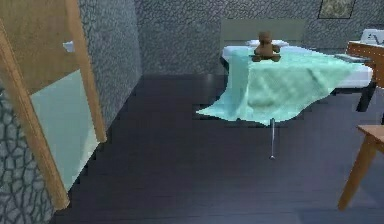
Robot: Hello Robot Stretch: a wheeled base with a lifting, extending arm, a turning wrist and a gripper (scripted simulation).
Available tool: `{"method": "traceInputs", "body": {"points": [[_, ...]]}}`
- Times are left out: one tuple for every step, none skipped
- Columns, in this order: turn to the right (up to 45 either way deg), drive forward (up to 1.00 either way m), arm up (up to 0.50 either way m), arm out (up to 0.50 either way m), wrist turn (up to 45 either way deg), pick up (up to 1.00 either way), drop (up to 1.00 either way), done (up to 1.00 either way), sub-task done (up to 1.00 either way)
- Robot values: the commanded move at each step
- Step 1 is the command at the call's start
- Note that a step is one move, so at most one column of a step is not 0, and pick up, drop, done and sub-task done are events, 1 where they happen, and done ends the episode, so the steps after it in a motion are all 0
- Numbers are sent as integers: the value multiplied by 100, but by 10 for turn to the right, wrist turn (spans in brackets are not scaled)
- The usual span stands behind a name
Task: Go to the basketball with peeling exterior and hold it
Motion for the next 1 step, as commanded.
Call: {"method": "traceInputs", "body": {"points": [[-180,0,0,0,0,0,0,0,0]]}}
